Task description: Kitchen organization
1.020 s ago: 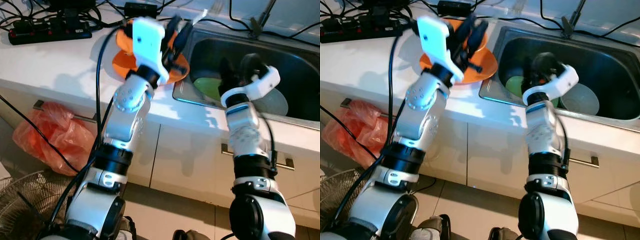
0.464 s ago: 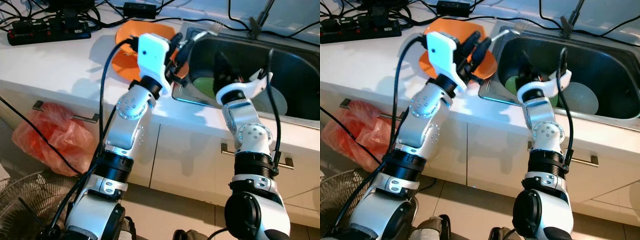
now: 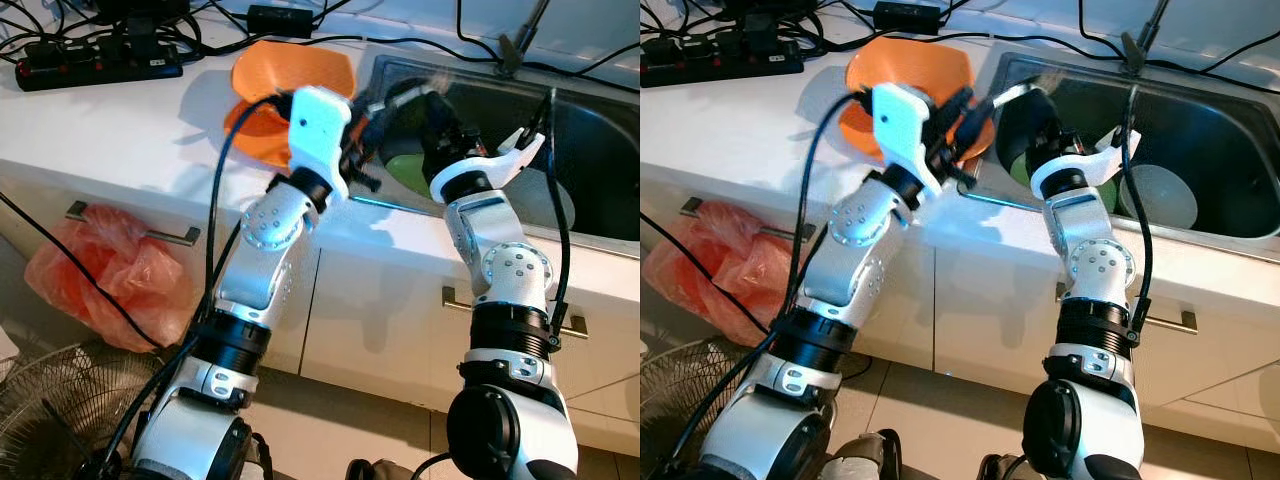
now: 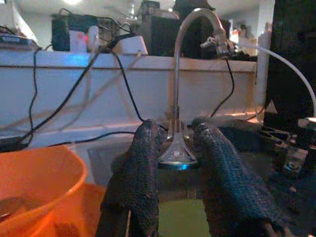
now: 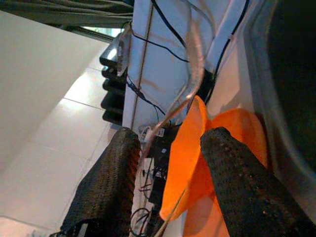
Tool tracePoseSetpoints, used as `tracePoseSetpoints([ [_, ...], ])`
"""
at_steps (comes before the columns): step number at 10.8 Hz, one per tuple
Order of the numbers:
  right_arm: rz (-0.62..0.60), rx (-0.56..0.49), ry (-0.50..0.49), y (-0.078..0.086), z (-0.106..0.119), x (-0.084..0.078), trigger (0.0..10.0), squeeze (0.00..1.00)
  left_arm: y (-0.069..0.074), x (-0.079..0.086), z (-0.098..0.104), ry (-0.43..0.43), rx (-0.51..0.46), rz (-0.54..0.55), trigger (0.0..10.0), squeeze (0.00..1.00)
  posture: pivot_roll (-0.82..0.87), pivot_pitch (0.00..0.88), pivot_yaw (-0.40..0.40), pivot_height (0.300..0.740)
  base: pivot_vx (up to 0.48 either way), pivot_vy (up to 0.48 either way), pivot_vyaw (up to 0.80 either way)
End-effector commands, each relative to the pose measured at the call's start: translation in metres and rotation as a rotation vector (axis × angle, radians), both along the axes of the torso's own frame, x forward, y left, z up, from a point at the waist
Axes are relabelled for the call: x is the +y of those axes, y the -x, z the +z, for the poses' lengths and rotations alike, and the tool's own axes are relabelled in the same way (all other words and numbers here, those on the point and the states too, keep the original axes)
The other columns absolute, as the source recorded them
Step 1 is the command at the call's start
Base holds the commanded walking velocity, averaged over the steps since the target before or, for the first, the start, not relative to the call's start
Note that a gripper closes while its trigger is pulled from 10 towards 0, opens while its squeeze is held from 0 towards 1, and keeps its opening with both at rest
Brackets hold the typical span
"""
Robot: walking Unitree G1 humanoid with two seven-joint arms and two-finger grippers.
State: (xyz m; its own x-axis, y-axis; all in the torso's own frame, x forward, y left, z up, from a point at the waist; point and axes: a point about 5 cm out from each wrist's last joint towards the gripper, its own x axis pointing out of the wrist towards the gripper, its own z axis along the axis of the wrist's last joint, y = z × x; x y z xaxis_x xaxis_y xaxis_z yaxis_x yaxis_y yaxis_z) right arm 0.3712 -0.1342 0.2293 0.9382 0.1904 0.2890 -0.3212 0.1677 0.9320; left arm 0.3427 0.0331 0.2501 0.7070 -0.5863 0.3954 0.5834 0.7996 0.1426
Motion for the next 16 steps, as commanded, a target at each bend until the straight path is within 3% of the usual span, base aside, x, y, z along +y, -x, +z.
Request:
tracePoseSetpoints([
  [1,-0.003,-0.005,-0.01,0.002,0.002,-0.002,10.0,0.0,0.004,-0.006,0.002,-0.012,-0.011,-0.031,10.0,0.0,0.04,0.088,-0.054,0.74,0.0,0.0,0.0],
  [6,-0.01,0.011,-0.012,0.003,-0.002,-0.004,10.0,0.0,0.01,-0.016,-0.006,-0.062,0.025,-0.103,10.0,0.0,0.05,0.105,-0.055,0.74,0.0,0.0,0.0],
  [10,-0.042,0.039,-0.01,0.002,-0.006,-0.008,10.0,0.0,0.01,-0.014,-0.007,-0.079,0.032,-0.105,10.0,0.0,0.05,0.118,-0.057,0.74,0.0,0.0,0.0],
  [11,-0.049,0.047,-0.012,0.002,-0.008,-0.009,8.6,0.0,0.01,-0.012,-0.006,-0.078,0.031,-0.096,10.0,0.0,0.06,0.12,-0.058,0.74,0.0,0.0,0.0],
  [12,-0.06,0.056,-0.013,0.001,-0.008,-0.01,0.0,0.0,0.01,-0.01,-0.006,-0.075,0.032,-0.088,10.0,0.0,0.06,0.121,-0.059,0.74,0.0,0.0,0.0],
  [16,-0.074,0.063,-0.017,-0.001,-0.009,-0.012,0.0,0.0,0.01,-0.009,-0.006,-0.069,0.039,-0.09,10.0,0.0,0.06,0.122,-0.06,0.74,0.0,0.0,0.0],
])
